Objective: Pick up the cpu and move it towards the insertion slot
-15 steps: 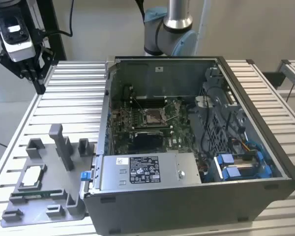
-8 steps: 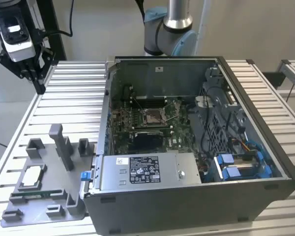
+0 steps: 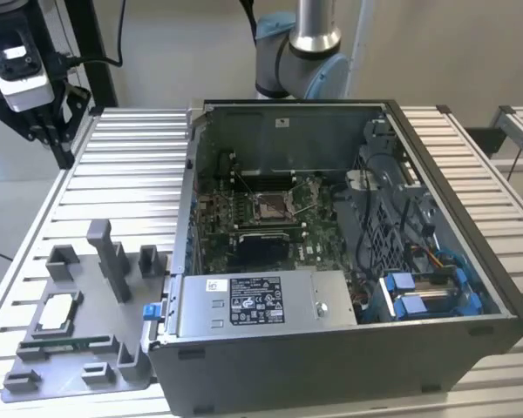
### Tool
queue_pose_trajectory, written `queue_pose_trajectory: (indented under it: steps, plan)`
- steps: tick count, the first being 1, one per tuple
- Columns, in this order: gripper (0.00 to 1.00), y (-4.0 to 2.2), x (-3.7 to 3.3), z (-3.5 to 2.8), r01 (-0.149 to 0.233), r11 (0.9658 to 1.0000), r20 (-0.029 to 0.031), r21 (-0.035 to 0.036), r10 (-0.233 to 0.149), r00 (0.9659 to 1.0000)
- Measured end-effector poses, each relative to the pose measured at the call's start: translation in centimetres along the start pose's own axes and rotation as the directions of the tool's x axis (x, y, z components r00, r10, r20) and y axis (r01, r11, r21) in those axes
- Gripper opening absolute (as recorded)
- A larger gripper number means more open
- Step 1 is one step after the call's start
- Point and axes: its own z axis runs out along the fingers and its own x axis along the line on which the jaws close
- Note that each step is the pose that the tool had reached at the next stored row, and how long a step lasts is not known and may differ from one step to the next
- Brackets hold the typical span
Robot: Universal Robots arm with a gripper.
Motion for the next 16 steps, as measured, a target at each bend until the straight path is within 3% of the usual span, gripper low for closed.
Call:
queue_pose_trajectory:
  steps: [6, 16]
  plan:
    - [0.0, -0.91, 1.08, -0.04, 0.0, 1.0, -0.0002, 0.0001, 0.0, 1.0]
    - [0.0, -2.84, 2.13, -0.12, 0.0, 1.0, -0.0002, 0.0001, 0.0, 1.0]
